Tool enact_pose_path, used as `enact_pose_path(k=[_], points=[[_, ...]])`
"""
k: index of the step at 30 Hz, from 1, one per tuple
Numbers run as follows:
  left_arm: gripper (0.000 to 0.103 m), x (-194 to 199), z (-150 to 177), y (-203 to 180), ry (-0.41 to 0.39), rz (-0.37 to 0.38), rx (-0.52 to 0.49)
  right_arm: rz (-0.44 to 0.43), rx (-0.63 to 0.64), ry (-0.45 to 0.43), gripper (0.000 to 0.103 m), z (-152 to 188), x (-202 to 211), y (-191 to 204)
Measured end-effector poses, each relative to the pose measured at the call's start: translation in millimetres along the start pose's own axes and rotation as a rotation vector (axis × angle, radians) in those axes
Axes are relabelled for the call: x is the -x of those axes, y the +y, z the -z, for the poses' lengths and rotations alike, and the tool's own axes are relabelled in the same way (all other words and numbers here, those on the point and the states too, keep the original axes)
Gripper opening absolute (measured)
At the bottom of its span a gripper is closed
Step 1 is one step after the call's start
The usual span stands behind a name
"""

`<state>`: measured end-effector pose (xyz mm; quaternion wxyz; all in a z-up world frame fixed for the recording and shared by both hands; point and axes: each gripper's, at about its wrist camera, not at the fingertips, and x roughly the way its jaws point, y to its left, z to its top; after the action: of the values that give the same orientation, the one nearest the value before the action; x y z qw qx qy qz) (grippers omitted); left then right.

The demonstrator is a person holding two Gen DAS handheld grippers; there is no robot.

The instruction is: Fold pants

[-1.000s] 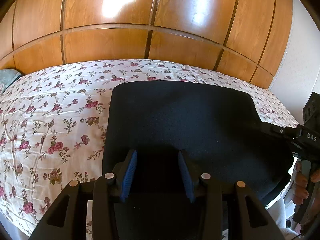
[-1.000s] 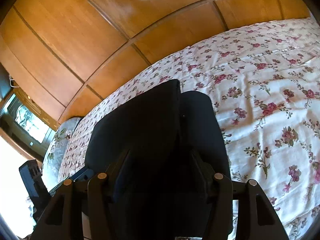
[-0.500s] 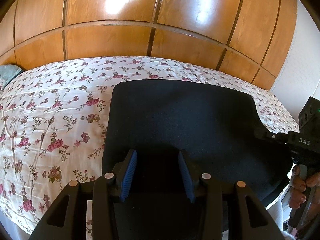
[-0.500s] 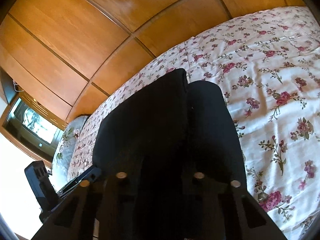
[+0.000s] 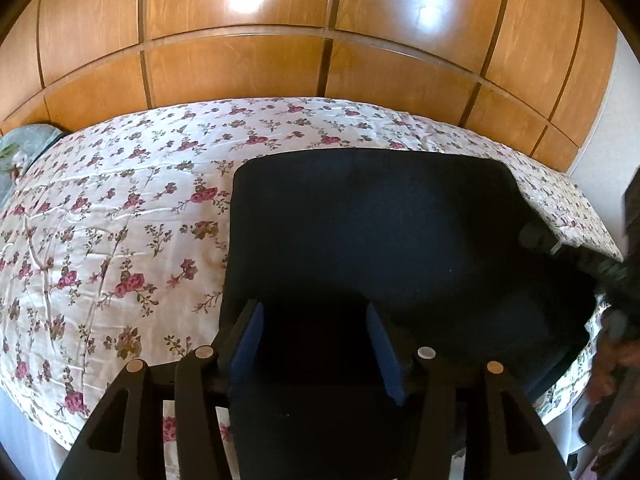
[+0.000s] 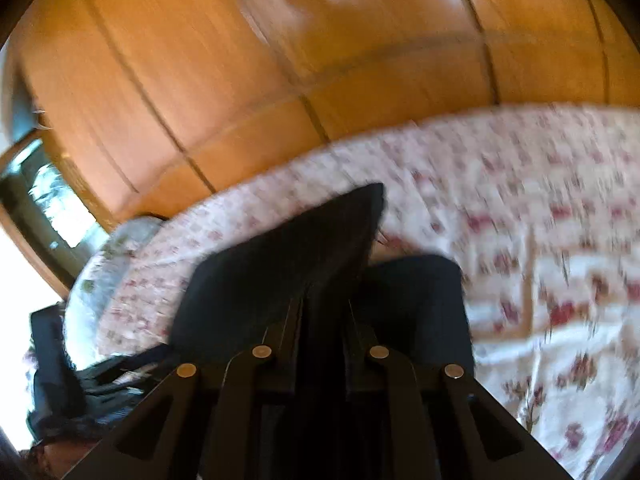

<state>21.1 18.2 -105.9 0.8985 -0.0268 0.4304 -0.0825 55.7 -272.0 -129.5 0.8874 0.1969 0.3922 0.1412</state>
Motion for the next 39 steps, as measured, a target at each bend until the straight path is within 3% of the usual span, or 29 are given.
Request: enact_pose_path(k=[4, 12, 19, 22, 26, 31, 35, 39], points=[[0.055, 0, 2, -3, -0.008, -0.016, -0.025, -0.053, -0.092, -0.038, 0.016, 12, -1, -17], [0.055, 1, 2, -1, -0.009, -0.016, -0.006, -0.106, -0.185, -0.013, 0.025, 13, 11, -20], [0.055, 9, 6, -4, -0.017, -0.033, -0.026, -0.123, -0.149, 0.017, 0.030, 34, 32, -15], [0.055, 10, 8, -5, -0.020, -0.044, -0.032, -0.098, -0.129, 0.023, 0.030, 40, 34, -10], [0.055, 14, 8, -6, -0.016, -0.045, -0.031, -0.023, -0.036, 0.001, 0.016, 38, 40, 5], [0.055, 16, 13, -10, -0.022, -0.044, -0.053, -0.004, -0.004, -0.032, 0.016, 26, 54, 13], [0.056, 13, 22, -15, -0.044, -0.057, -0.090, 0.072, 0.023, 0.028, 0.016, 40, 35, 6], [0.056, 15, 27, -13, -0.063, -0.045, -0.103, 0.053, -0.017, 0.011, 0.016, 43, 37, 1]])
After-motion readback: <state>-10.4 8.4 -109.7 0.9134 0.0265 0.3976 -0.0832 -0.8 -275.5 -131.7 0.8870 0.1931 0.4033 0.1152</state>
